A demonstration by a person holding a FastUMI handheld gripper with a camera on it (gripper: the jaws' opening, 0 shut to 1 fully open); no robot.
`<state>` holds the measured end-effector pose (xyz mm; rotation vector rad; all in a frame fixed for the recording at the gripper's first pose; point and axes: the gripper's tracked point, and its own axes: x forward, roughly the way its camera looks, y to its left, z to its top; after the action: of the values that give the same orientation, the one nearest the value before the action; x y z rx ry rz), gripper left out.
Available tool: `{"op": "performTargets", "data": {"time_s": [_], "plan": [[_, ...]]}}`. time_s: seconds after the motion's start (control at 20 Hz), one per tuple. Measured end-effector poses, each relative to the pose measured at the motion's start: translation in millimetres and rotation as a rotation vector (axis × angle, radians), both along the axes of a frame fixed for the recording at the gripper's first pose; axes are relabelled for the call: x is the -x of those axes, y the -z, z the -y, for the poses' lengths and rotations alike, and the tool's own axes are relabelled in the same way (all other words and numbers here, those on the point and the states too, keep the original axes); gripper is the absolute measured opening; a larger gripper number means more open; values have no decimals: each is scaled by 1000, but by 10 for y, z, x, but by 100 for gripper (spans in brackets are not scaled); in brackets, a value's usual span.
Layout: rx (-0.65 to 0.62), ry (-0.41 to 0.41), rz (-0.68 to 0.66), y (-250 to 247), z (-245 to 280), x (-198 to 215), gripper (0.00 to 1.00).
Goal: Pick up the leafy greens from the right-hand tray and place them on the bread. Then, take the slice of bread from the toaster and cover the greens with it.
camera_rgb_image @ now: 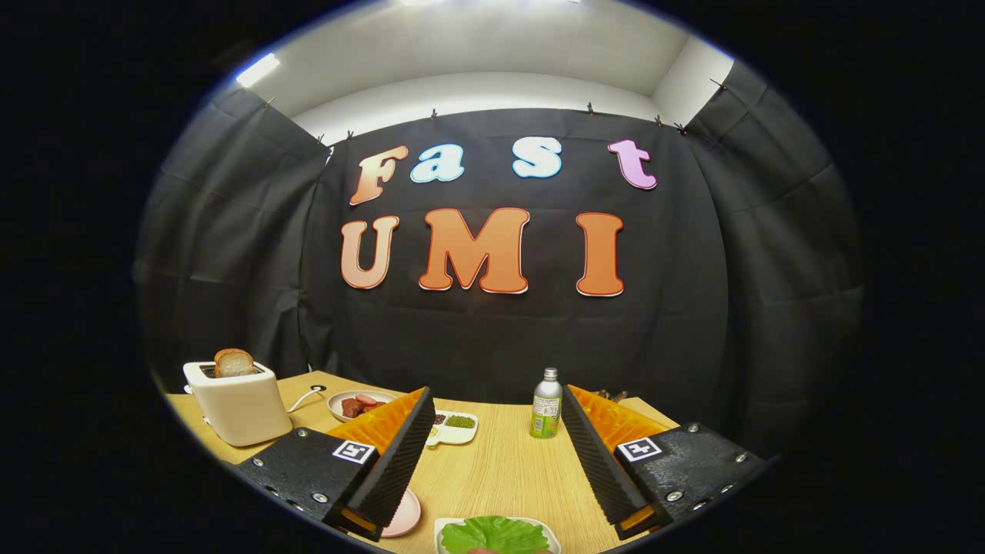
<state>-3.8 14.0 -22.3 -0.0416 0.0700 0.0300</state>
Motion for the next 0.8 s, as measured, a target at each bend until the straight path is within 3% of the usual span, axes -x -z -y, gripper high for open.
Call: {"op": "performTargets", "data": {"time_s": [0.45, 0.8], "plan": [[22, -23, -126, 397, 41, 108, 99], [4, -40, -339, 926, 95, 108, 100]]}}
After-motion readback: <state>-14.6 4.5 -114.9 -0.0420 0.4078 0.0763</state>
